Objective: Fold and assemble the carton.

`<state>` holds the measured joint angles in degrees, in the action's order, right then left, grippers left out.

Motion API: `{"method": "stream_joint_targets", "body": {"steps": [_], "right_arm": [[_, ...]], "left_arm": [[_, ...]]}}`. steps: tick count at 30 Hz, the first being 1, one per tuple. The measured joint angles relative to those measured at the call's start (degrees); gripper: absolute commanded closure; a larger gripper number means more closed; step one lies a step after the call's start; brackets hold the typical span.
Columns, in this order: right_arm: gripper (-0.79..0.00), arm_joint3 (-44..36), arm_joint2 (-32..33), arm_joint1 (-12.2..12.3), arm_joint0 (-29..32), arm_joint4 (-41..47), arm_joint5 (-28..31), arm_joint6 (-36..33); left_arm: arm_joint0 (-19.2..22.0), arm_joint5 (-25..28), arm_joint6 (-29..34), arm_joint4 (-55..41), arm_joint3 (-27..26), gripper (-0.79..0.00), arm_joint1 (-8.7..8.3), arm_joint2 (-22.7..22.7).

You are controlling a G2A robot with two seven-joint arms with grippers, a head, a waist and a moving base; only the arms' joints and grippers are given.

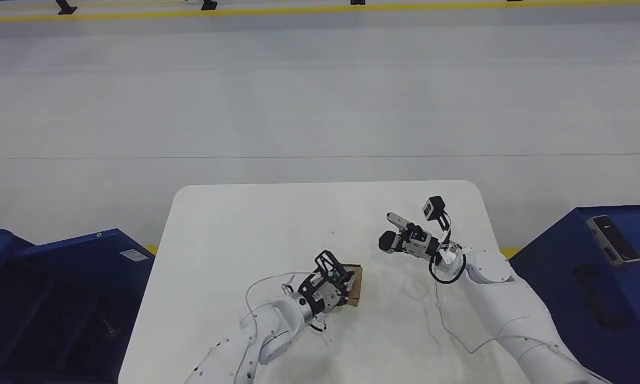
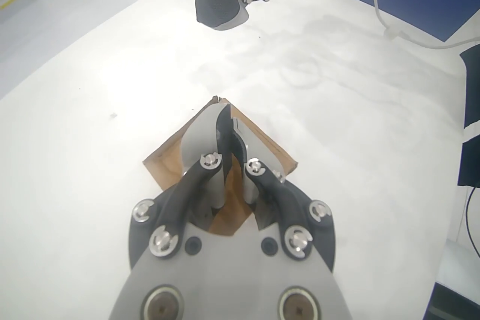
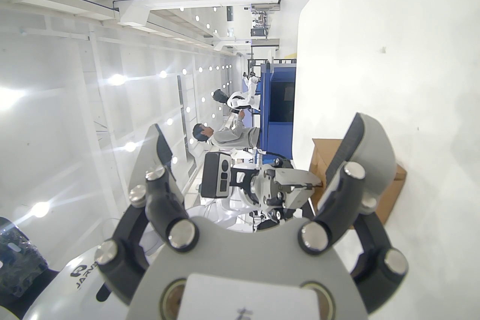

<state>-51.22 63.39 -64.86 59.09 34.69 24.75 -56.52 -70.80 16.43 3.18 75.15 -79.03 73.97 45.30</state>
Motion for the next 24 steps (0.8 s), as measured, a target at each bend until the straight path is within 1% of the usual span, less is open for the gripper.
{"method": "stream_joint_targets", "body": {"steps": [5, 9, 13, 16, 20, 24], "right_arm": [[-0.785, 0.0, 0.0, 0.0, 0.0, 0.0, 0.0, 0.0], [-0.785, 0.0, 0.0, 0.0, 0.0, 0.0, 0.0, 0.0], [-0.785, 0.0, 0.0, 0.0, 0.0, 0.0, 0.0, 0.0], [-0.785, 0.0, 0.0, 0.0, 0.0, 0.0, 0.0, 0.0], [-0.785, 0.0, 0.0, 0.0, 0.0, 0.0, 0.0, 0.0], [-0.785, 0.0, 0.0, 0.0, 0.0, 0.0, 0.0, 0.0]], "left_arm": [[-0.45, -0.23, -1.45, 0.8, -1.61, 0.0, -0.03, 0.46], [-1.13, -0.07, -0.88, 1.36, -2.53, 0.0, -0.14, 0.78], [-0.86, 0.49, 0.26, 0.73, -1.06, 0.0, 0.13, 0.35], [-0.36, 0.49, -0.09, 0.36, -0.18, 0.0, 0.41, 0.12], [-0.91, -0.2, -1.09, 1.33, -1.99, 0.0, 0.39, 0.32], [-1.65, -0.02, 0.11, 2.55, -3.68, 0.0, 0.2, 0.61]]}}
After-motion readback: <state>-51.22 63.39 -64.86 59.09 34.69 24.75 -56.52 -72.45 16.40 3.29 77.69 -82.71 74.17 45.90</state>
